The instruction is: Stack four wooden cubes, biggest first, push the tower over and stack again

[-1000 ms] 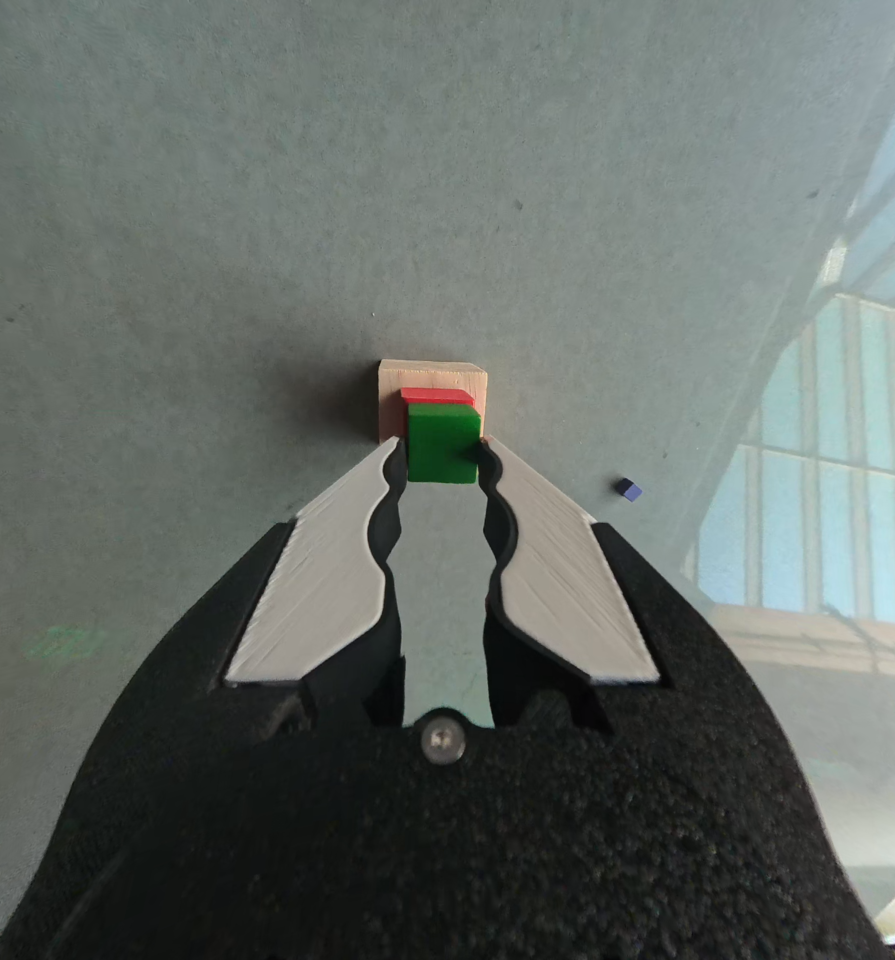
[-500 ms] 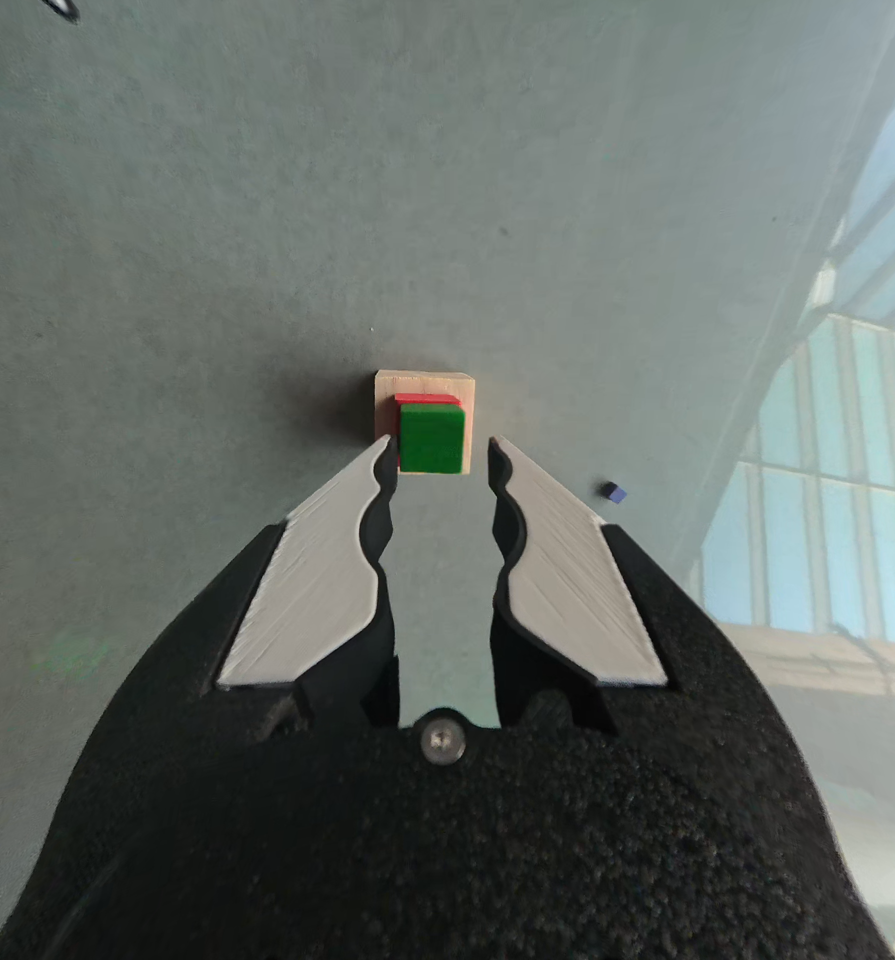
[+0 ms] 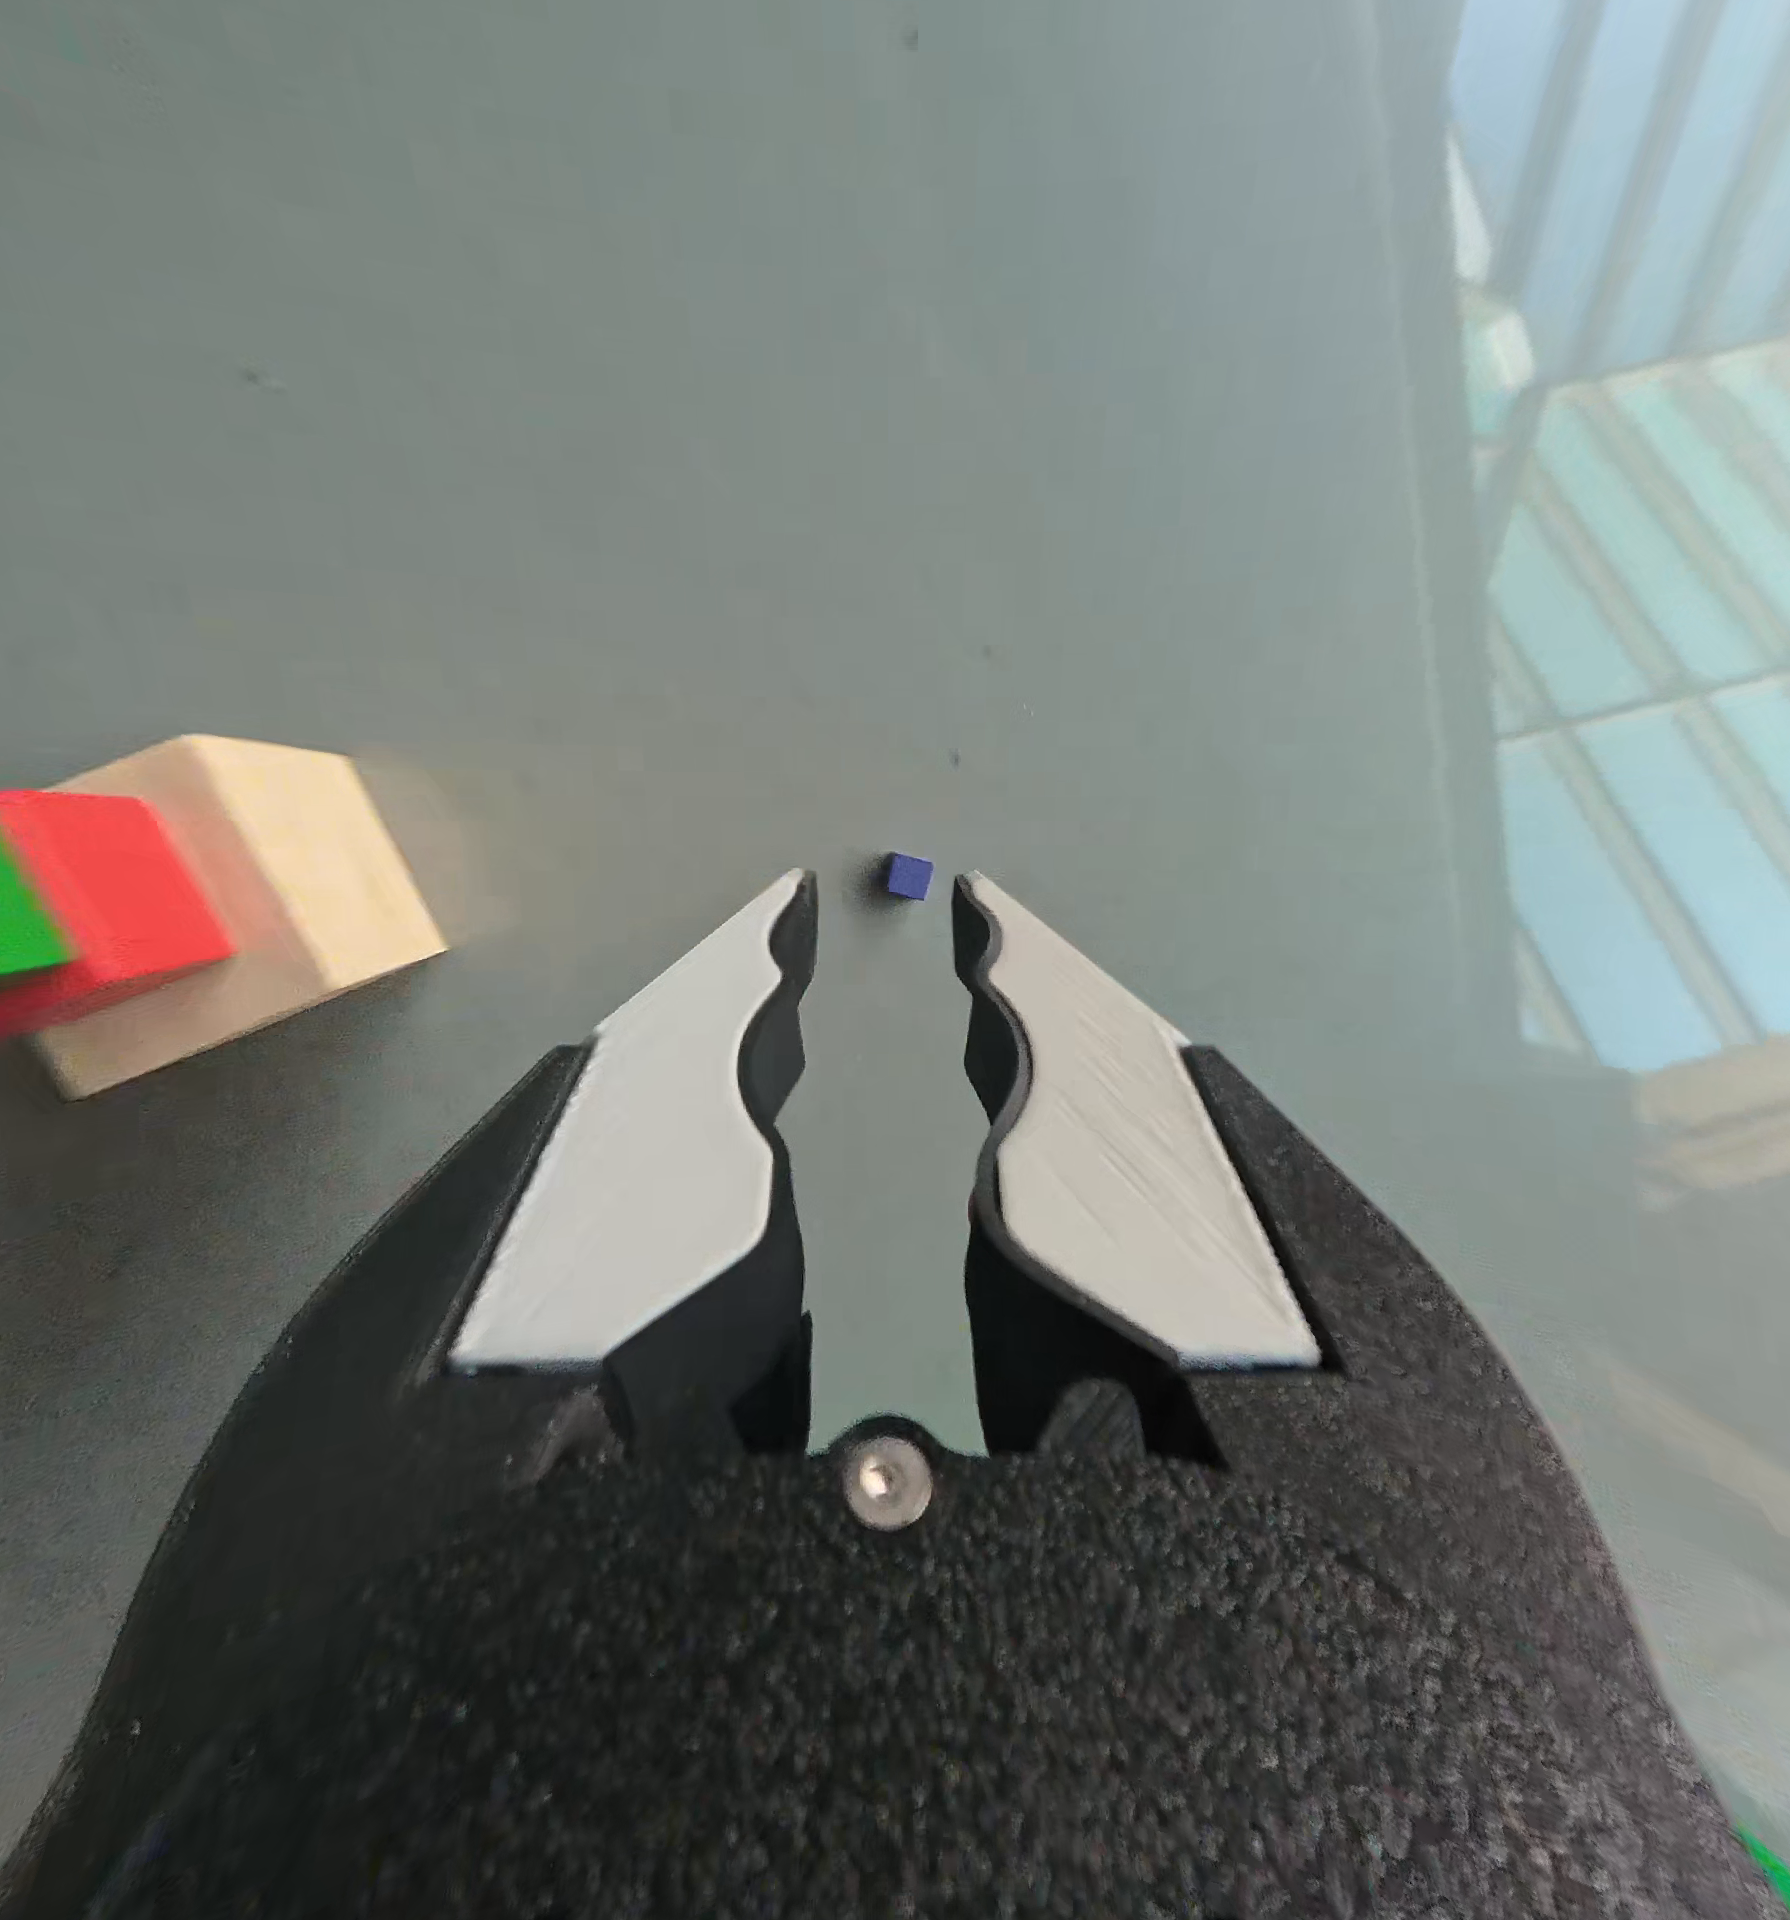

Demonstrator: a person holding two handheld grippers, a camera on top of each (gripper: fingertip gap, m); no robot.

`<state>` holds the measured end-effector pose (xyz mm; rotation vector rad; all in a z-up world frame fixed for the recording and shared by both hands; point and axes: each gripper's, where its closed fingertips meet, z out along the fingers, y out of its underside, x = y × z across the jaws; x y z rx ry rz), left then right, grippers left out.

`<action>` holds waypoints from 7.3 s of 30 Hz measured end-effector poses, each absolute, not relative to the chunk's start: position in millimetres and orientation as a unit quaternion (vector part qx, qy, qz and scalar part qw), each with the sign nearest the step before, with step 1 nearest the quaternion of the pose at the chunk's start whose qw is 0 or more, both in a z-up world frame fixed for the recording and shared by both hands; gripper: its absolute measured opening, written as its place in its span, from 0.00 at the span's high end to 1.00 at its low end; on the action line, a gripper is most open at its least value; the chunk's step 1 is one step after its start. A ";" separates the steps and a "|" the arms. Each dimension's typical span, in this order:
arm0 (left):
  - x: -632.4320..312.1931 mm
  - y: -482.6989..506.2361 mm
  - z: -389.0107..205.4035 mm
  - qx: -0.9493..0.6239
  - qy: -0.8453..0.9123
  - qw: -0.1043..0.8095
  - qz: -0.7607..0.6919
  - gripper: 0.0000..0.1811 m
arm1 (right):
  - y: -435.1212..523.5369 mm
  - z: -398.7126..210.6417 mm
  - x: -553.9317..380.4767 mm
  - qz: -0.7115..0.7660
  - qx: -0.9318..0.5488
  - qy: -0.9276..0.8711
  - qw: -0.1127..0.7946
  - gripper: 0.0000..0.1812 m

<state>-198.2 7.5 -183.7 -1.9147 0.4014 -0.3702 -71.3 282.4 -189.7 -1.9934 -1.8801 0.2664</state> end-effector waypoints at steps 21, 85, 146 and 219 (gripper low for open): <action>-205.1 12.7 -187.5 -0.816 0.162 0.535 -0.148 0.68 | 283.2 -192.8 -83.0 0.128 -0.710 -0.661 0.207 0.94; -188.0 9.2 -181.2 -0.803 0.190 0.542 -0.157 0.68 | 147.6 -140.0 -83.6 0.134 -0.577 -0.791 0.151 0.93; -212.1 12.9 -177.0 -0.822 0.152 0.545 -0.069 0.69 | 154.9 -169.0 20.3 0.087 -0.768 -0.240 0.587 0.99; -142.0 152.0 -239.3 -0.767 0.626 0.139 -0.038 0.66 | 39.3 -160.5 52.6 0.304 -0.685 -0.380 0.542 0.80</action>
